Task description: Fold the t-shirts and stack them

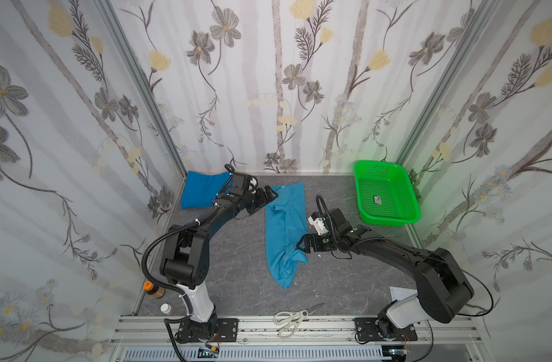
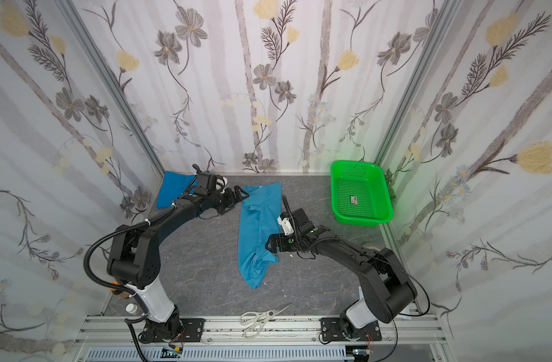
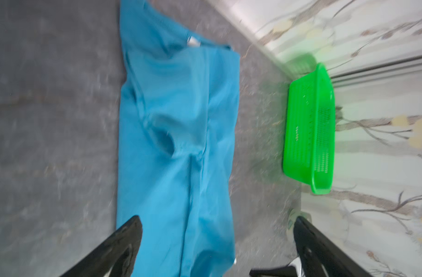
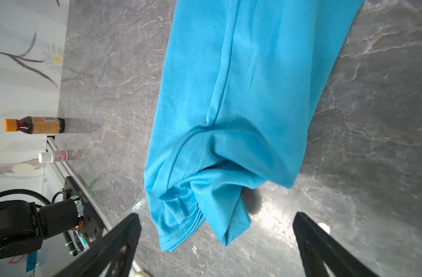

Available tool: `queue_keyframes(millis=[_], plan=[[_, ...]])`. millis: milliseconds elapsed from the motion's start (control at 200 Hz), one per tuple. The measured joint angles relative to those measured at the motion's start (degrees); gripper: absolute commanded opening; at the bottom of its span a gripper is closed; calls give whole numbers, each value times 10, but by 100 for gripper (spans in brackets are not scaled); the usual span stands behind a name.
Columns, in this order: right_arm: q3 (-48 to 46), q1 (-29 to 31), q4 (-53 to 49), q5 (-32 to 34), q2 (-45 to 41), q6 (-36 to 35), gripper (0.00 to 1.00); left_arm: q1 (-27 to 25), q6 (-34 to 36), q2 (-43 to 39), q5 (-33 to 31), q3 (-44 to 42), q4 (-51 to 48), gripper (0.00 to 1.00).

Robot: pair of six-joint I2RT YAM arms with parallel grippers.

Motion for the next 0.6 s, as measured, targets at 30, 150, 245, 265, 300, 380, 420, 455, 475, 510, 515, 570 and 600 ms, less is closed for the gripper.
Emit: queue_keyframes(millis=[30,150,245,265,300,380,420,455,475,510,515,570,600], plan=[[10,-3,0,0,10,-7,100,-8,-4,-29,-9,-42,4,100],[86,-16,-1,-10,76,-33,100,-37,-26,-152,-34,-198,15,100],[166,-24,-5,-10,146,-49,100,-39,-49,-257,-70,-288,7,100],[184,-25,-9,-7,160,-50,100,-40,-54,-279,-76,-300,-1,100],[215,-26,-20,0,184,-53,100,-40,-56,-318,-89,-314,-14,100],[282,-23,-39,27,238,-59,100,-42,-60,-409,-113,-330,-49,100],[308,-20,-51,45,259,-59,100,-42,-60,-445,-126,-332,-66,100],[328,-16,-60,64,275,-59,100,-41,-60,-475,-137,-333,-82,100],[338,-14,-66,77,284,-58,100,-41,-60,-489,-142,-333,-92,100],[353,-11,-76,98,298,-54,100,-40,-60,-509,-150,-333,-108,100],[356,-10,-78,102,300,-52,100,-40,-60,-511,-151,-333,-109,100],[372,-4,-93,135,317,-45,100,-38,-60,-538,-161,-334,-134,100],[379,0,-99,149,324,-38,100,-38,-61,-549,-165,-334,-143,100]])
